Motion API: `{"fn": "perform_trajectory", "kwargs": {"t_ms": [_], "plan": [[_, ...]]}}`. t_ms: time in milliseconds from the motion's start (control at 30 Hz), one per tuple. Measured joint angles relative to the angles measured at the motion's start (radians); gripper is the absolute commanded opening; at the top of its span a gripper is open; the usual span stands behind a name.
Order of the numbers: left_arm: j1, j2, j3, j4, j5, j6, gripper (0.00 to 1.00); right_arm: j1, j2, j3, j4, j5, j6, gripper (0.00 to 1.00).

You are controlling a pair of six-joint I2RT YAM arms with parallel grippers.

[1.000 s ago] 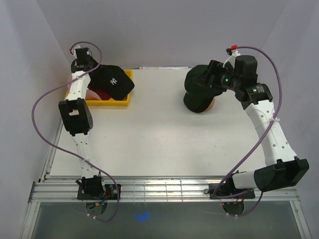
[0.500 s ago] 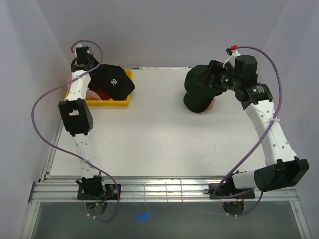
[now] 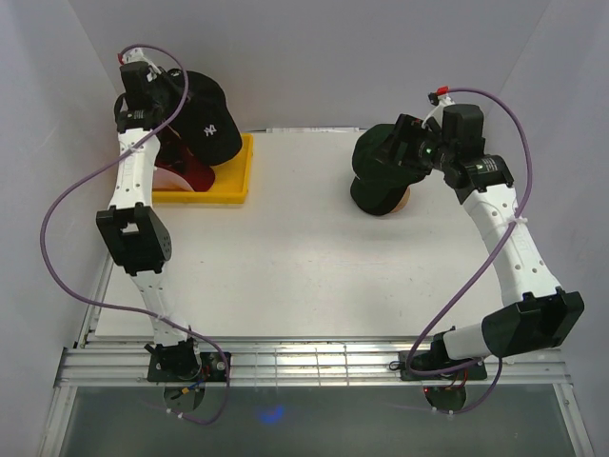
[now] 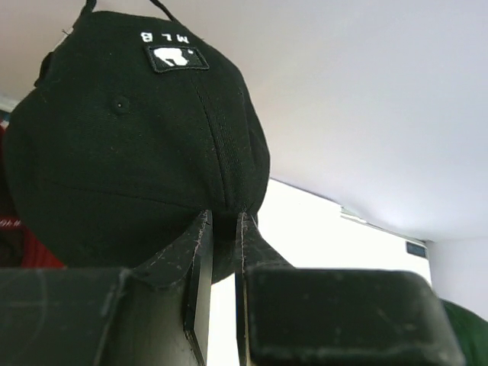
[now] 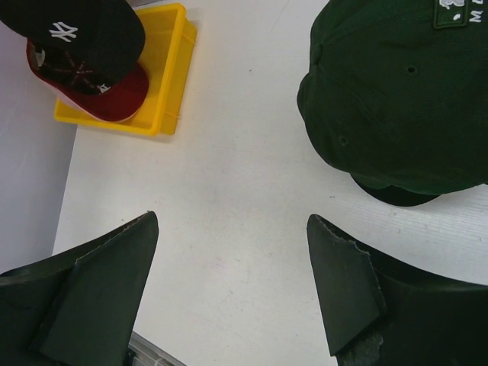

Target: Stack the hats

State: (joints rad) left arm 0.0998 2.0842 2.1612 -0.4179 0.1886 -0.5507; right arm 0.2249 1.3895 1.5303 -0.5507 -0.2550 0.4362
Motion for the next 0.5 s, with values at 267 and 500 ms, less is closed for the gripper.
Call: {"fn": "perform_trajectory", "kwargs": {"t_ms": [267,500], "plan": [[-0.019,-0.101,-0.014,0.025,0.154,0.018,0.0,-0.025,0.024,0.045,-0.003,0.016,-0.001,0.84],[-0.071,-0.165,-0.028,0.054,0.292,-0.009,0.0,-0.163,0.035,0.094,-0.002,-0.029,0.004,0.84]]}}
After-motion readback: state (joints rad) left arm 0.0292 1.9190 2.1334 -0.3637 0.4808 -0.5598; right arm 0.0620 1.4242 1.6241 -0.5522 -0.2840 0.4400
